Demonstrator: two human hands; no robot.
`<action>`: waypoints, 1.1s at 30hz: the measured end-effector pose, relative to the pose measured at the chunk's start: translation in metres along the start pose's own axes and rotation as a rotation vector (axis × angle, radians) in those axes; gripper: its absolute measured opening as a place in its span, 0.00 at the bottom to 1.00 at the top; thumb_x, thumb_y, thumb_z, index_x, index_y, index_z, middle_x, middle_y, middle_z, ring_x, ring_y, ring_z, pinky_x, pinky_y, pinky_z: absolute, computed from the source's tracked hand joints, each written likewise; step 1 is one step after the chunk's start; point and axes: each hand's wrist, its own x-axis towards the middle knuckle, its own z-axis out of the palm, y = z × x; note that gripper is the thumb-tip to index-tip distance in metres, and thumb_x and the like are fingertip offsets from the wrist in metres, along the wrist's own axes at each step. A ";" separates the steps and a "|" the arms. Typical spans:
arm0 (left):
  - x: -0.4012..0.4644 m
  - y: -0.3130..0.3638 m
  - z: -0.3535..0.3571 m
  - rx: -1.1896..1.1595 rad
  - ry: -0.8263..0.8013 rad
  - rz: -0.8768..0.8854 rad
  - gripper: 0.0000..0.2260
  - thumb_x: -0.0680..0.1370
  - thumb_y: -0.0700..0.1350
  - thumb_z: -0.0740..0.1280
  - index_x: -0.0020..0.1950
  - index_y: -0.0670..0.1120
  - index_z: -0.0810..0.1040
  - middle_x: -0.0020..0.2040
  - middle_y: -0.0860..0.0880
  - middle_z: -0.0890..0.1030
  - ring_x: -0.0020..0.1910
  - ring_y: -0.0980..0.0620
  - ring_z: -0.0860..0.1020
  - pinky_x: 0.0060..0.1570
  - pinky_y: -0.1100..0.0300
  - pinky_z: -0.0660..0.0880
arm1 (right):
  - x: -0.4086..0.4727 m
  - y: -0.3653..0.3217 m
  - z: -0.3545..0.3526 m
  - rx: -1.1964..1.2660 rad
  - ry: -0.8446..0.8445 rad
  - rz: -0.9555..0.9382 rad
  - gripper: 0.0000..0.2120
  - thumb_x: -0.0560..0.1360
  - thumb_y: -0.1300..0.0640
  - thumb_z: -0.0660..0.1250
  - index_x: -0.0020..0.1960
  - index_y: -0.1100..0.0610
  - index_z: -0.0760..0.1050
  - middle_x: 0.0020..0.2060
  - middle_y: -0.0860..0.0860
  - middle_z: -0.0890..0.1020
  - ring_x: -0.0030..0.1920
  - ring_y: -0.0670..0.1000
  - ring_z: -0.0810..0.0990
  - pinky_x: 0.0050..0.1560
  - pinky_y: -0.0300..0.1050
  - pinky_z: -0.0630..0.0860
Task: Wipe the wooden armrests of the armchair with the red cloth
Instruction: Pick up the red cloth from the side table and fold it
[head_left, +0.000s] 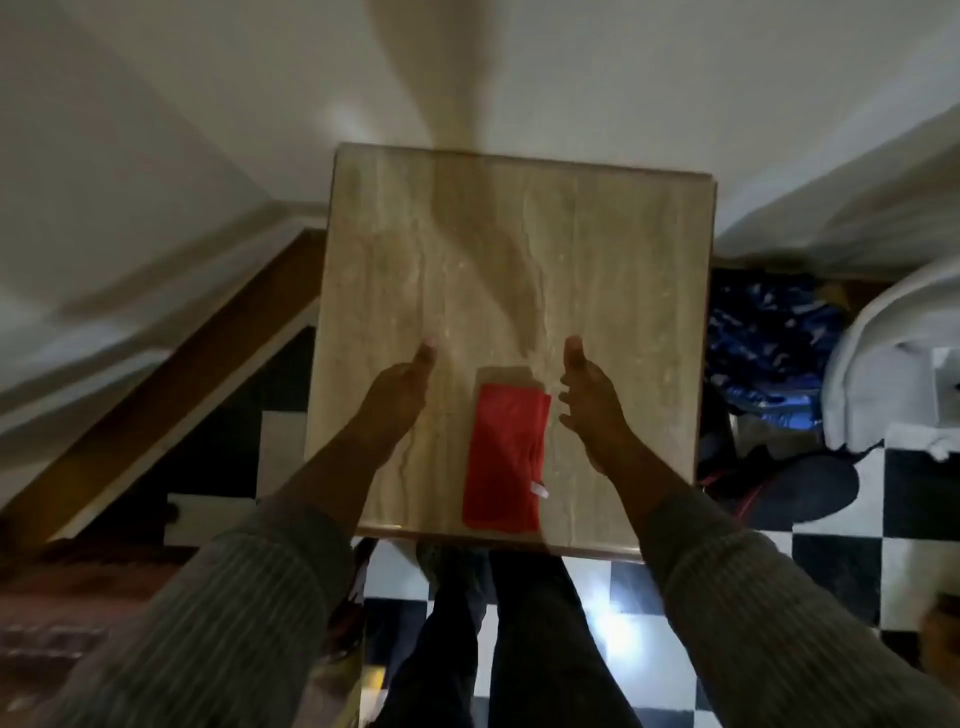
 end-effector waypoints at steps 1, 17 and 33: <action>0.008 -0.011 0.009 0.019 -0.011 -0.040 0.23 0.77 0.69 0.59 0.51 0.51 0.78 0.52 0.47 0.79 0.52 0.47 0.78 0.57 0.49 0.75 | 0.002 0.008 0.005 0.022 0.009 0.071 0.26 0.69 0.22 0.52 0.45 0.44 0.72 0.44 0.46 0.77 0.47 0.49 0.77 0.52 0.51 0.76; 0.069 -0.116 0.080 0.280 0.054 0.022 0.11 0.77 0.48 0.70 0.55 0.43 0.77 0.51 0.46 0.80 0.50 0.47 0.79 0.52 0.53 0.77 | 0.024 0.123 0.054 -0.168 0.127 0.095 0.13 0.72 0.55 0.68 0.56 0.54 0.78 0.42 0.48 0.82 0.38 0.42 0.81 0.32 0.32 0.71; -0.057 -0.186 -0.021 -0.156 0.111 0.192 0.05 0.83 0.49 0.62 0.55 0.48 0.70 0.50 0.47 0.79 0.49 0.44 0.82 0.47 0.44 0.82 | -0.091 0.087 0.140 -0.180 0.041 -0.319 0.07 0.78 0.57 0.65 0.55 0.47 0.73 0.45 0.38 0.78 0.42 0.32 0.77 0.42 0.29 0.73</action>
